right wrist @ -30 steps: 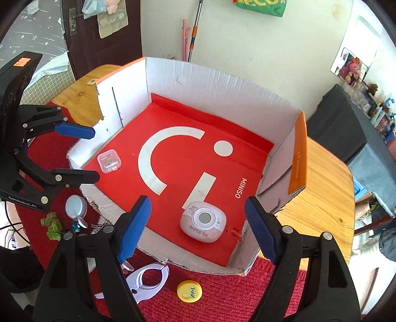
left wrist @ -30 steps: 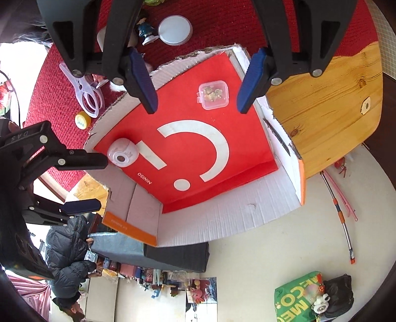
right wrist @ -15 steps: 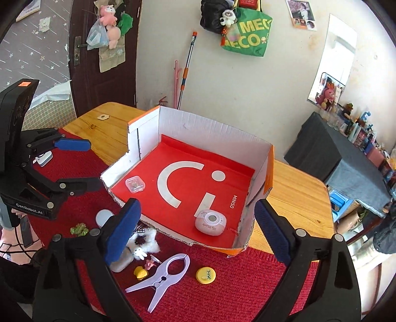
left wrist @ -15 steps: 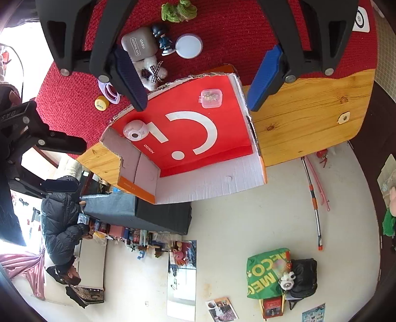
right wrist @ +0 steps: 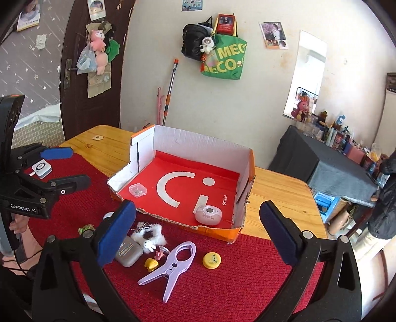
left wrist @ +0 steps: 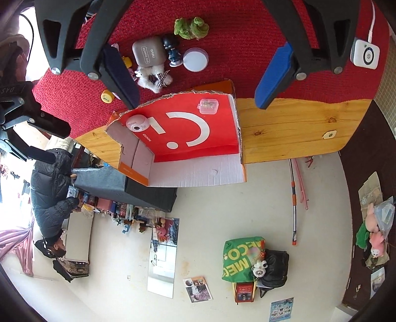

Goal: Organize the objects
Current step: 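Withdraw both tools from the cardboard box back over the remaining items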

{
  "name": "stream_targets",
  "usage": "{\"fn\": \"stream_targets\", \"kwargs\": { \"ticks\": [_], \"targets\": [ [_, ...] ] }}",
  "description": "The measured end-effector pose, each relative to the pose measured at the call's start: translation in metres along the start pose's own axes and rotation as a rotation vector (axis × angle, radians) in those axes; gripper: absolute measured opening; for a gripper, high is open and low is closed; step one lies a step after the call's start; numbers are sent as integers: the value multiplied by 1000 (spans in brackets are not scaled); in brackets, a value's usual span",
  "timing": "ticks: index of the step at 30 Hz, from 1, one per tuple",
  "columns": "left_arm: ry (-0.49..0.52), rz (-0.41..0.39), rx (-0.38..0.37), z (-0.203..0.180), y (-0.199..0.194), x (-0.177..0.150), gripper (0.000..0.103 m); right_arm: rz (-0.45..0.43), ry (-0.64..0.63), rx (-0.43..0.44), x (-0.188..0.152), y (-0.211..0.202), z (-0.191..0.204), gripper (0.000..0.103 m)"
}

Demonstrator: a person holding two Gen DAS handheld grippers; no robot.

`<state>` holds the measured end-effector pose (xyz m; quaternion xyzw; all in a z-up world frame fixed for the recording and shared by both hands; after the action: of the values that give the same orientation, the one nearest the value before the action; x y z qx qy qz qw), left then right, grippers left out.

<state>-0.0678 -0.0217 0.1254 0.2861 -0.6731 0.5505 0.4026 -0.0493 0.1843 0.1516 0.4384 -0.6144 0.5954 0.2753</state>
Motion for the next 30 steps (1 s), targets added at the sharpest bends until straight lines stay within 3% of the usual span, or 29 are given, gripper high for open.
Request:
{"fn": "stream_targets", "kwargs": {
  "ticks": [4,11,22,30],
  "targets": [
    [-22,-1,14,-3,-1,-16,96,-22,54,-35,-15,-6,-5,103],
    [-26,-13,102,-8,5,-42,98,-14,131,-61,-44,1,-5,103],
    [-66,61,136,-14,26,-90,98,63,226,-110,-100,34,4,103],
    [-91,105,136,-8,35,-101,98,127,261,-80,-121,47,9,103]
  ]
}}
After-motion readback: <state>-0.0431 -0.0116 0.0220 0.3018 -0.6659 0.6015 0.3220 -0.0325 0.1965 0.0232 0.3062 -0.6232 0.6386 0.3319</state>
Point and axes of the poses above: each gripper's, at about its wrist camera, not at the fingertips, and y roughly the way its jaws point, z to its left, x to its top, the point moved 2 cm from there along y, roughly the way its jaws point
